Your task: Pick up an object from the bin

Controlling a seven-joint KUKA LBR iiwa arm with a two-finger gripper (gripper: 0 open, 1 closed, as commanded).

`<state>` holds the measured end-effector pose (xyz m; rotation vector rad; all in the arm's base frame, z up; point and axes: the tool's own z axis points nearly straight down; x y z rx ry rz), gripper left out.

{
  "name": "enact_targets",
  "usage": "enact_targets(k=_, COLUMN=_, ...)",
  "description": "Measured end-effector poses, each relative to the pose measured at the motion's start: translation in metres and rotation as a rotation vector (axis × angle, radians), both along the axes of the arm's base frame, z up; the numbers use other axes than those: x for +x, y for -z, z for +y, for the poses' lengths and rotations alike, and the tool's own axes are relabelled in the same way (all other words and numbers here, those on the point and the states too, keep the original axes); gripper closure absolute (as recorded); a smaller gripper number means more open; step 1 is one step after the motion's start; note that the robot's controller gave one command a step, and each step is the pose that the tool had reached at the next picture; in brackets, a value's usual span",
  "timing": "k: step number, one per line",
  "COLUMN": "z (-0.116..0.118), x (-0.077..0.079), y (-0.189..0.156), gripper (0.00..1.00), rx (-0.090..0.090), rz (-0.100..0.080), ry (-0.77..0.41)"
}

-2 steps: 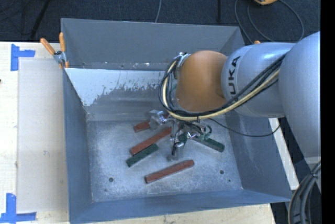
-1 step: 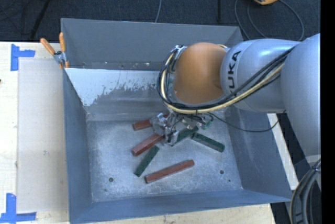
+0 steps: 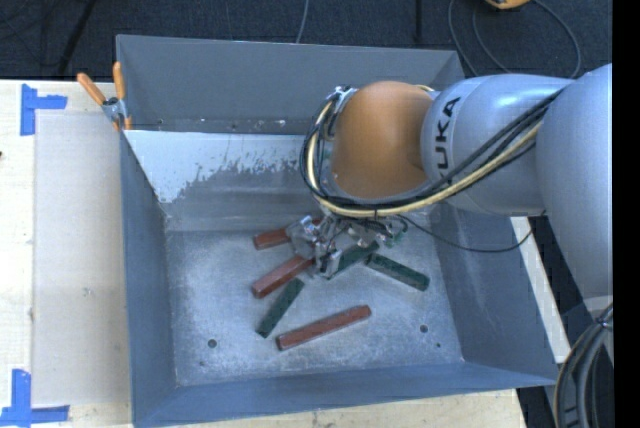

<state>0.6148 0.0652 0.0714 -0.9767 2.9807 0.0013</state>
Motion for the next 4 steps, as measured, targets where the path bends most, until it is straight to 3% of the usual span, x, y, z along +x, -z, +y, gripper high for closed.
enact_targets(k=4, z=0.000, x=-0.001, y=-0.025, gripper=1.00, rx=-0.001, rz=0.007, ry=0.003)
